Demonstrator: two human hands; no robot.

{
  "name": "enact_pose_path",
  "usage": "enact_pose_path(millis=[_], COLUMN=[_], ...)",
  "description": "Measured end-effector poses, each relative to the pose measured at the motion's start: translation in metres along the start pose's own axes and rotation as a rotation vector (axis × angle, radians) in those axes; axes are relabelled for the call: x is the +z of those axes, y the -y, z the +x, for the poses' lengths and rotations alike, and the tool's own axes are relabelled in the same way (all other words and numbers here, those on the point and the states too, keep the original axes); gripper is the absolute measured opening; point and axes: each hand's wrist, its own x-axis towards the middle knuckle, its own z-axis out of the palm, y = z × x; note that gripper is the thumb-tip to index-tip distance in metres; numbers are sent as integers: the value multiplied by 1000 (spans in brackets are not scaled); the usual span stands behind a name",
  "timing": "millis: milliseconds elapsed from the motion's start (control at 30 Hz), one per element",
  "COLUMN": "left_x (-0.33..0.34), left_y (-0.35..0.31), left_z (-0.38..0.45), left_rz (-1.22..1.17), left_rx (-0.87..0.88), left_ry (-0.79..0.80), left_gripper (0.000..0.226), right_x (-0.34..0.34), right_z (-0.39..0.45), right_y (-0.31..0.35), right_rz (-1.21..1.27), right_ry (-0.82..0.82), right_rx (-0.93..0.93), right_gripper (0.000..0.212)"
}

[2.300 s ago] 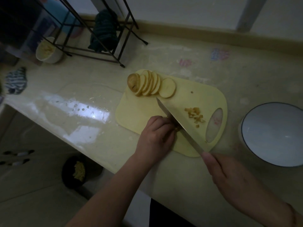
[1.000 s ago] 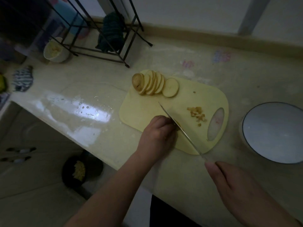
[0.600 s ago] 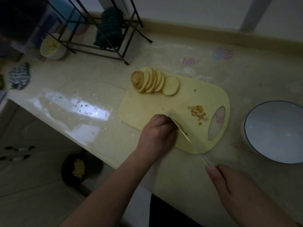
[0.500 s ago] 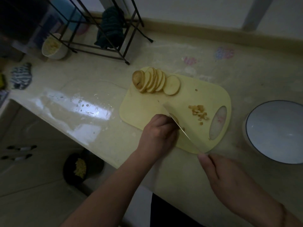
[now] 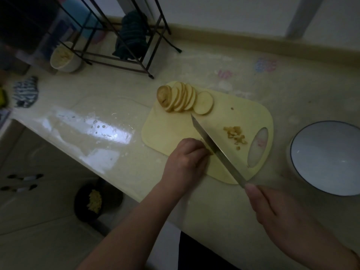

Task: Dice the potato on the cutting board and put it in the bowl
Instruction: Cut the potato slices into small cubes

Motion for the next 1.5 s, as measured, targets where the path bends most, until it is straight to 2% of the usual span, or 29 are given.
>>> enact_pose_path(millis=[167,300,500,833,1033,1267,1333,1433,1500], left_x=[0,-1,0,-2,-1,-7,-13,-27,-37], left_y=[-2,1,1,1,2,-3,-8,-18,-25], left_z=[-2,-1,0,1,-1,-4,-8,-11,-8], left_rz=[13,22,16,-10,-35,-47,-43,-56,-56], left_rx=[-16,-15,-11,-3,-10,-65,-104,-175,-106], left_ry=[-12,23,22,3,3,21,-41,-292,-345], left_gripper=[17,8,10,14,18,17,15,14,20], right_x=[4,5,3,14,1,10,15,19,19], right_z=[-8,-12,-26,18,16,12,9,4,1], right_y=[-3,-7,-11,5,0,-5,-11,-13,-10], right_rz=[-31,-65,-75,-58,75,-22,-39,-102,-149], right_ry=[-21,-6,-68,14,40,-37,-57,-62,-64], right_rx=[-6,27,106,-52,53,-40,-81,-107,-107], right_gripper=[70,75,95,58,55,61,62,55,50])
